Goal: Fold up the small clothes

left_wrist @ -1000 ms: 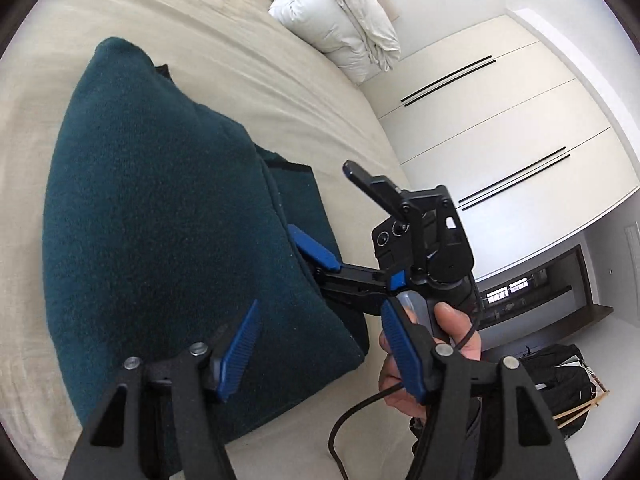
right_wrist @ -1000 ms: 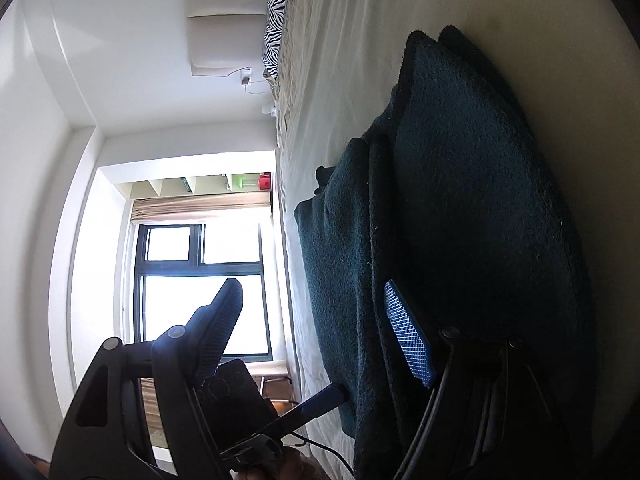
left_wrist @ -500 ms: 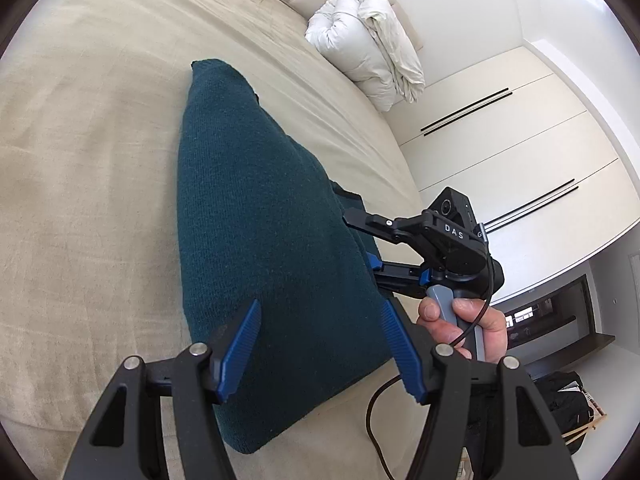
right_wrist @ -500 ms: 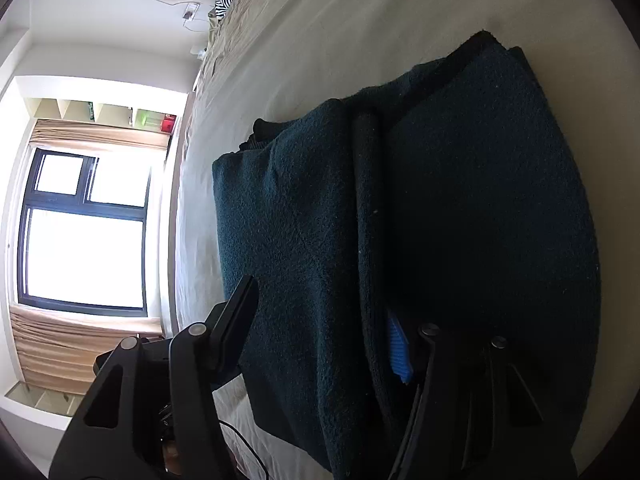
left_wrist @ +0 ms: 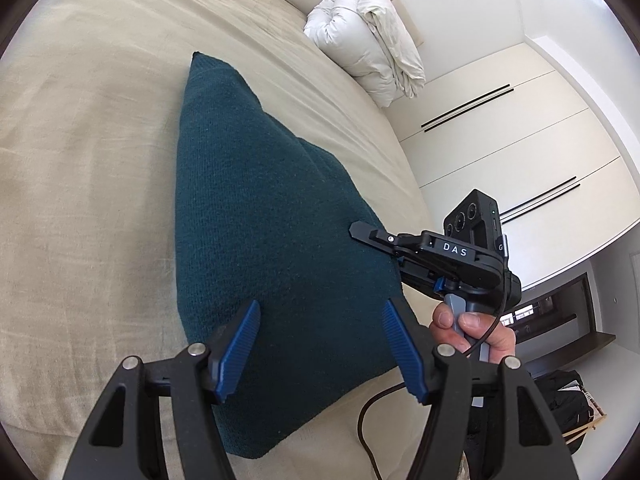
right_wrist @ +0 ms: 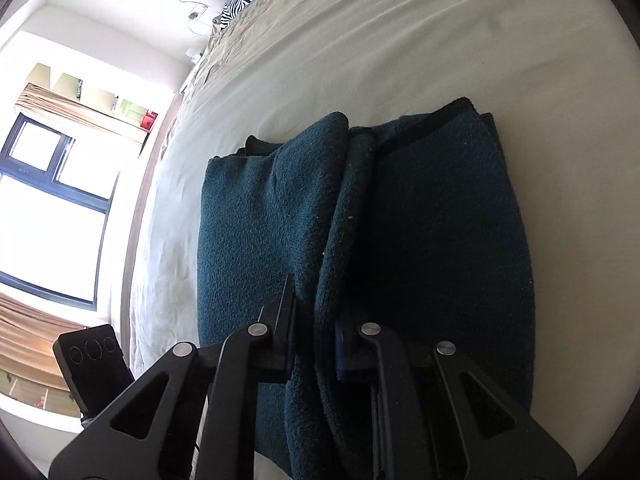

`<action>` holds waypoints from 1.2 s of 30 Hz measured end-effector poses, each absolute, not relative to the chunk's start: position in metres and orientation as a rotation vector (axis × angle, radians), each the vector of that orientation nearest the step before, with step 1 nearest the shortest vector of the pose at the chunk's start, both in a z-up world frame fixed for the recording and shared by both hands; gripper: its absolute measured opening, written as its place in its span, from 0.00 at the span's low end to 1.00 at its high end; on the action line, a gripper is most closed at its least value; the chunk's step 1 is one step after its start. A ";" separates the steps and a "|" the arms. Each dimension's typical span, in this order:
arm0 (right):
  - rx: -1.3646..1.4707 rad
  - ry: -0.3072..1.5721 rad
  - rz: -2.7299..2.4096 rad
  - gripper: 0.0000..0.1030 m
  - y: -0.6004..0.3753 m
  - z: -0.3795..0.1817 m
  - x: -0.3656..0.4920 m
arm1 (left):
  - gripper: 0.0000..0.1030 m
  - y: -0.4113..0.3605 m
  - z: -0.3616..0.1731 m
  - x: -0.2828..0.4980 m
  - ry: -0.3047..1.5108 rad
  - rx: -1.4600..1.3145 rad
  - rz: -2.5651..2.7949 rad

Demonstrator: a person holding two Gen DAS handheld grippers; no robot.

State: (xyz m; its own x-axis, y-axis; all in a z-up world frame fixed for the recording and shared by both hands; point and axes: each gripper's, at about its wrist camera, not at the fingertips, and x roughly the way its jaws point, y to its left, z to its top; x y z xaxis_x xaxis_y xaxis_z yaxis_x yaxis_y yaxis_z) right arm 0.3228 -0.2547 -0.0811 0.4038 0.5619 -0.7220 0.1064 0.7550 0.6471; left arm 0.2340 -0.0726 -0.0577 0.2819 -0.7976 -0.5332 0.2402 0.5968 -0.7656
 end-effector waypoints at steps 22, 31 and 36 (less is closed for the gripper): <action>0.790 1.096 0.240 0.12 -0.329 -0.091 0.268 | 0.65 -0.115 -0.050 0.240 1.086 -0.490 -0.805; 0.899 1.106 0.231 0.17 -0.350 -0.092 0.255 | 0.65 -0.118 -0.047 0.235 1.071 -0.432 -0.800; 0.771 0.995 0.144 0.19 -0.360 -0.039 0.225 | 0.65 -0.113 -0.034 0.243 1.015 -0.418 -0.788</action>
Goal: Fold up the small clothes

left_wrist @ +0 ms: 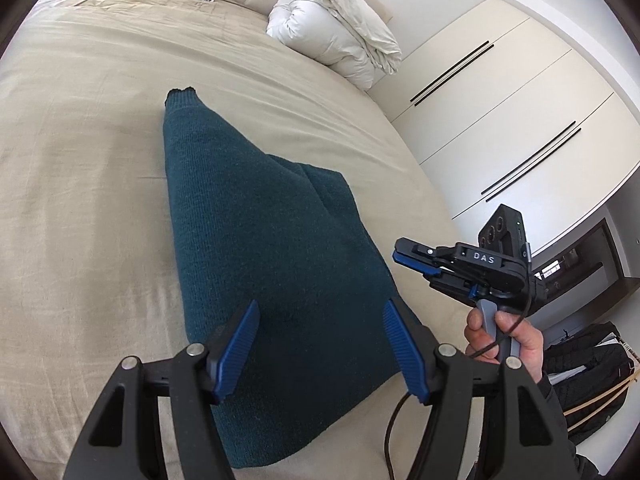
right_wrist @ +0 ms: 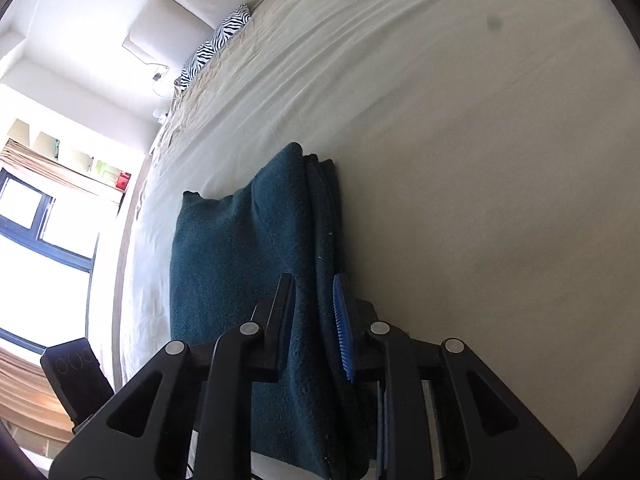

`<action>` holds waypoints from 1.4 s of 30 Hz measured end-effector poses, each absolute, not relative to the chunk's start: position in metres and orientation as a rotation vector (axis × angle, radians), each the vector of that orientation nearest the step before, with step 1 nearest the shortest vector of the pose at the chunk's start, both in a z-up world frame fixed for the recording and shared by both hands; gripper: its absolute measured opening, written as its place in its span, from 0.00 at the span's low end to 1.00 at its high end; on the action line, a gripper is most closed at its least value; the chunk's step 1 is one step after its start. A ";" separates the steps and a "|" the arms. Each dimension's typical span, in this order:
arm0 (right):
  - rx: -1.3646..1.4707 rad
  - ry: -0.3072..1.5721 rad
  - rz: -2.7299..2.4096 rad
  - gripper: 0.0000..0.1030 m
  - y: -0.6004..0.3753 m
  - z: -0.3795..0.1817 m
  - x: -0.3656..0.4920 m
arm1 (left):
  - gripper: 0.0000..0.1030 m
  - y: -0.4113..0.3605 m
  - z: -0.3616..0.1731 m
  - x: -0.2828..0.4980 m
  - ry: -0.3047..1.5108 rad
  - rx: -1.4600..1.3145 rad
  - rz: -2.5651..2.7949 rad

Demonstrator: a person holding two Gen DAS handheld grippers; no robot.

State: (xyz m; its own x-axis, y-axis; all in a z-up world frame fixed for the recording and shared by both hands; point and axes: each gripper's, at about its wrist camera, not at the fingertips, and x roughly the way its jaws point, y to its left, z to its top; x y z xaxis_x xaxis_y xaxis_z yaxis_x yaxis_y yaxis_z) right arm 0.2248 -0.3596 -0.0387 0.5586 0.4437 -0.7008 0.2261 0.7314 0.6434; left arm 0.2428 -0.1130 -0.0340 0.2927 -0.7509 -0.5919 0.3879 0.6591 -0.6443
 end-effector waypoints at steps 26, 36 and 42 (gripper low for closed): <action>0.943 0.988 0.556 0.18 -0.336 -0.053 0.190 | 0.43 -0.140 -0.065 0.362 1.121 -0.443 -0.769; 1.023 1.008 0.469 0.15 -0.360 -0.081 0.172 | 0.34 -0.159 -0.078 0.372 1.131 -0.315 -0.739; 0.976 0.977 0.546 0.18 -0.360 -0.049 0.134 | 0.39 -0.134 -0.054 0.330 1.060 -0.352 -0.760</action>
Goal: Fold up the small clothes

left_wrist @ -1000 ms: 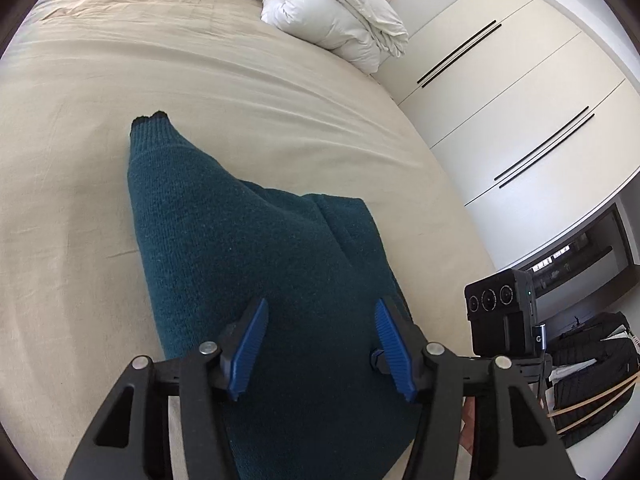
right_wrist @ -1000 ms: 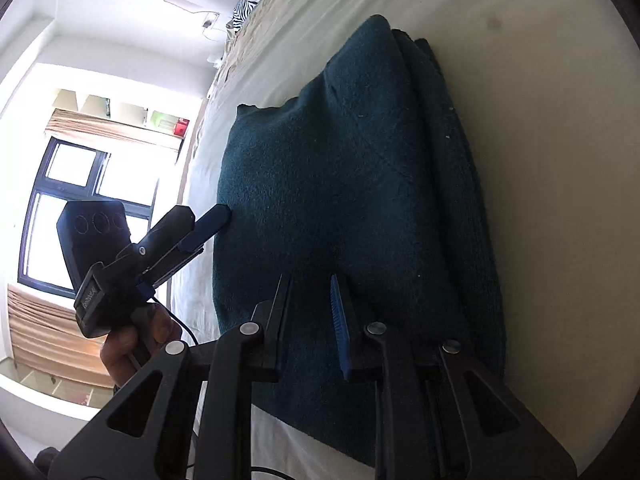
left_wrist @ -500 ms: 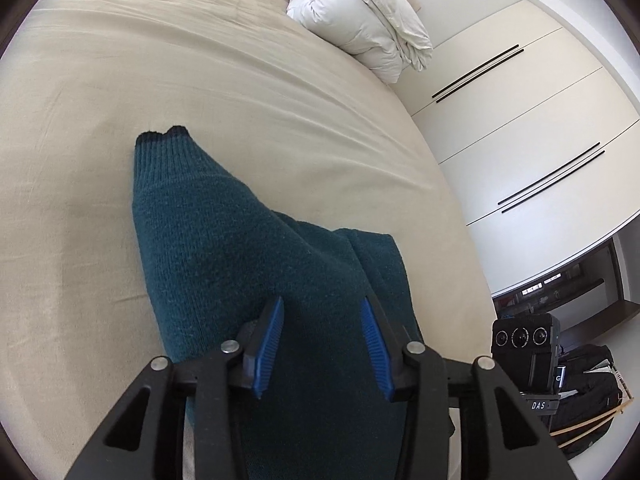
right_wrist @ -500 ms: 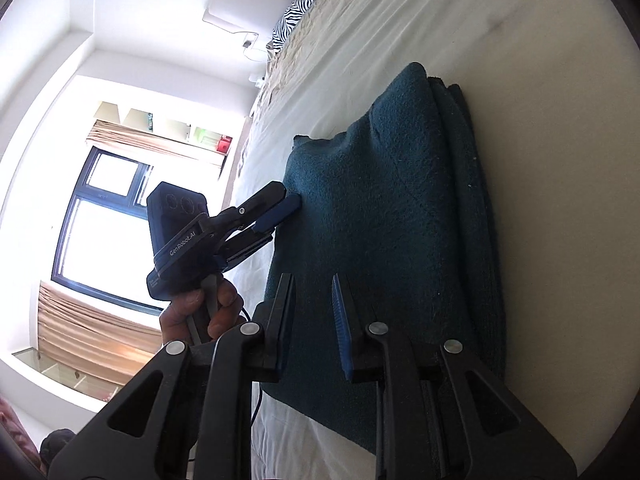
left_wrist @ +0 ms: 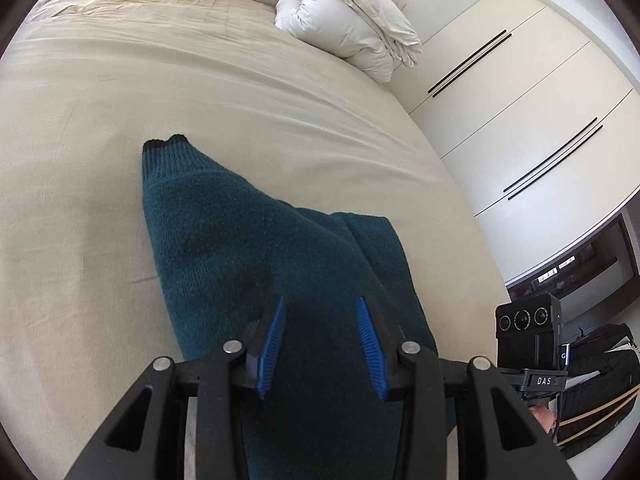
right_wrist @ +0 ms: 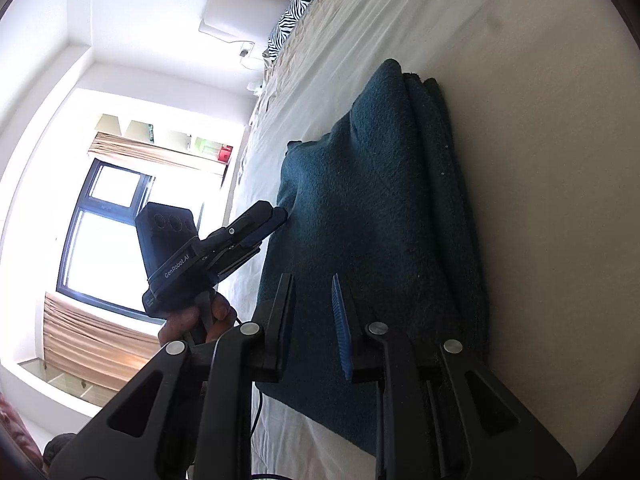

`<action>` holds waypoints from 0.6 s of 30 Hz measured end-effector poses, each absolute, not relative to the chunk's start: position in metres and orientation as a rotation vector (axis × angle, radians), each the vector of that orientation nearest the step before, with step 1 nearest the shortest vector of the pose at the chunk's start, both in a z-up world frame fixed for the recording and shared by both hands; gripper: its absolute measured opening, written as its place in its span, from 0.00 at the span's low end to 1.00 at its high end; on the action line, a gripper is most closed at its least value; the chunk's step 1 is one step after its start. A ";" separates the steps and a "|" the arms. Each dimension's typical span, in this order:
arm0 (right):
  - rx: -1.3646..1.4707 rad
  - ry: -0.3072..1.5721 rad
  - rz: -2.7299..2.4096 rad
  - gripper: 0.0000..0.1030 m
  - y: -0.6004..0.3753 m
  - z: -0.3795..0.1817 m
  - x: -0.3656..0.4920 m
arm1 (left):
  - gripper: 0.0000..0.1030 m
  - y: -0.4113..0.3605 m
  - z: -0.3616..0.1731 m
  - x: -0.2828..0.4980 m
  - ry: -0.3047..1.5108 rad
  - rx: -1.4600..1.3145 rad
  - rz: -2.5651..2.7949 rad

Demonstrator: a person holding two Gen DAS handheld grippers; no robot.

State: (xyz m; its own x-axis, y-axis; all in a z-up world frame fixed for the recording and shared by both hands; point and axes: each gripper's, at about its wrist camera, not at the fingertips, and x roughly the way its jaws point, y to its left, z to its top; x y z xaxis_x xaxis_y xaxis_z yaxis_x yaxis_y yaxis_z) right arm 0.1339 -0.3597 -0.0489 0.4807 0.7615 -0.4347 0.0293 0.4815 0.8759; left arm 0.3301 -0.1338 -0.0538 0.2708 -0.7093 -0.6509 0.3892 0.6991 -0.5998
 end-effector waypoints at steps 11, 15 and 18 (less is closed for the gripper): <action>0.902 0.967 0.406 0.61 -0.379 -0.034 0.078 | 0.61 -0.120 -0.040 0.297 0.941 -0.279 -0.724; 0.855 0.921 0.295 0.75 -0.407 -0.016 0.068 | 0.77 -0.094 -0.047 0.290 0.947 -0.322 -0.661; 0.851 1.045 0.263 0.75 -0.412 -0.028 0.080 | 0.76 -0.085 -0.068 0.294 1.042 -0.376 -0.649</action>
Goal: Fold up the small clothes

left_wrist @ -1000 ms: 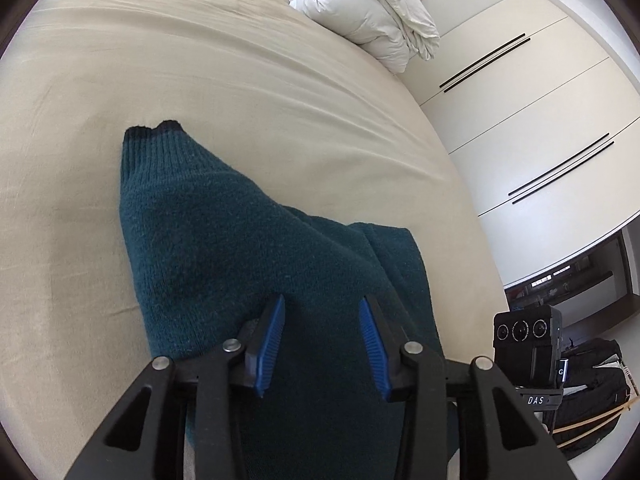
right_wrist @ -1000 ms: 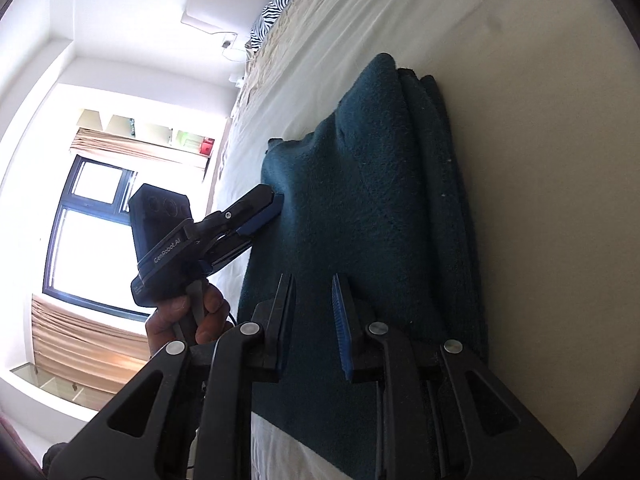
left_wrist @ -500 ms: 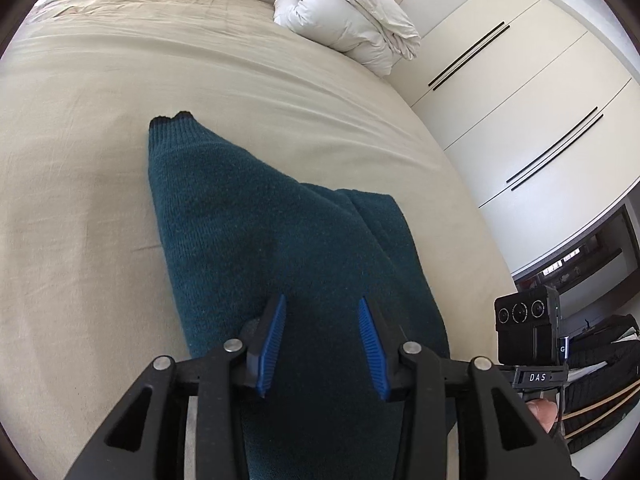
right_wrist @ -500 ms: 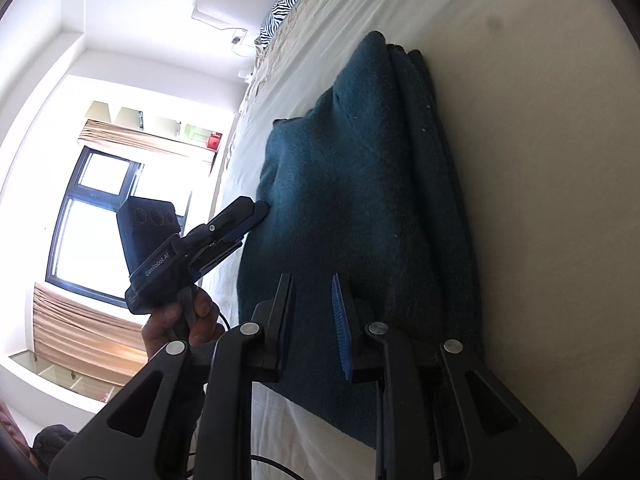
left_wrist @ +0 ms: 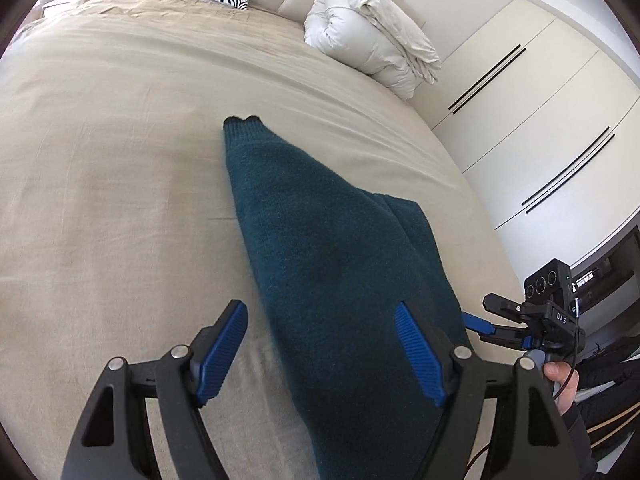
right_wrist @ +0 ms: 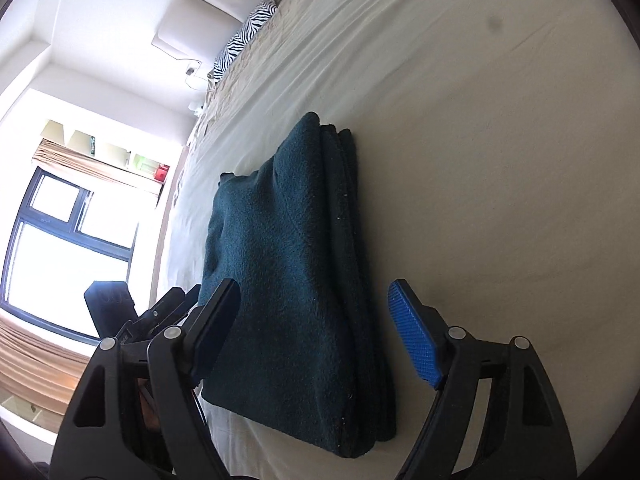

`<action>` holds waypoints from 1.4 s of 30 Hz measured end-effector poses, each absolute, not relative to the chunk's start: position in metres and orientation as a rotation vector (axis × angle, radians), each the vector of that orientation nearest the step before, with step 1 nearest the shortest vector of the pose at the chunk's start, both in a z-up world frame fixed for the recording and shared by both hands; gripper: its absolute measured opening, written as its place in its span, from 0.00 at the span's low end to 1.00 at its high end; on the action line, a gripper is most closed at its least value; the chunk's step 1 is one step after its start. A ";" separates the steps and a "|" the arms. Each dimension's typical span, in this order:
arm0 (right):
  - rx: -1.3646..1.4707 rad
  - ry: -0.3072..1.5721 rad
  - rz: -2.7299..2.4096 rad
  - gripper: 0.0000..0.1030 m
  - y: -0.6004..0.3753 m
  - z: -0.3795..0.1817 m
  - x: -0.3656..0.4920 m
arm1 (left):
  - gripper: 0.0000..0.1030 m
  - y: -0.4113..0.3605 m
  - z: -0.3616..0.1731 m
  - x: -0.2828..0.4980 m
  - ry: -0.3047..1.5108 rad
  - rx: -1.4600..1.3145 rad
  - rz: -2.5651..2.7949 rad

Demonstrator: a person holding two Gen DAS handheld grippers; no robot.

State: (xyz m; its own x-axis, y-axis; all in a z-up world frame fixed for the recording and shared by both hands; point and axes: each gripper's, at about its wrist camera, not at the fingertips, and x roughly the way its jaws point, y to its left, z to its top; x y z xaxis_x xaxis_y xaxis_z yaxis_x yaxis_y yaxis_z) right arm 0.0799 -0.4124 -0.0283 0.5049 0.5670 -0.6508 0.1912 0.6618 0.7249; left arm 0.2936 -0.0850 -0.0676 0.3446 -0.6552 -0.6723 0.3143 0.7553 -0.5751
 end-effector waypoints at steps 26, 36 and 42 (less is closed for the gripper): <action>0.519 1.241 0.192 0.21 -0.394 0.007 0.105 | 0.38 -0.118 -0.064 0.301 1.264 -0.339 -0.641; 0.416 1.107 0.299 0.21 -0.328 0.108 0.006 | 0.39 -0.050 0.023 0.212 1.135 -0.212 -0.652; 0.385 1.074 0.378 0.21 -0.262 0.119 -0.065 | 0.39 0.008 0.026 0.139 1.119 -0.150 -0.610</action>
State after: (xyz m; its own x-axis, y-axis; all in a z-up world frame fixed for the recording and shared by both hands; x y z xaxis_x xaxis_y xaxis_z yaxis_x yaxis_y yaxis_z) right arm -0.0647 -0.2619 0.1189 0.4259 0.4764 -0.7692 -0.1105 0.8712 0.4784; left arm 0.1392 0.0082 0.0257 0.2937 -0.5287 -0.7964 0.3824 0.8286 -0.4090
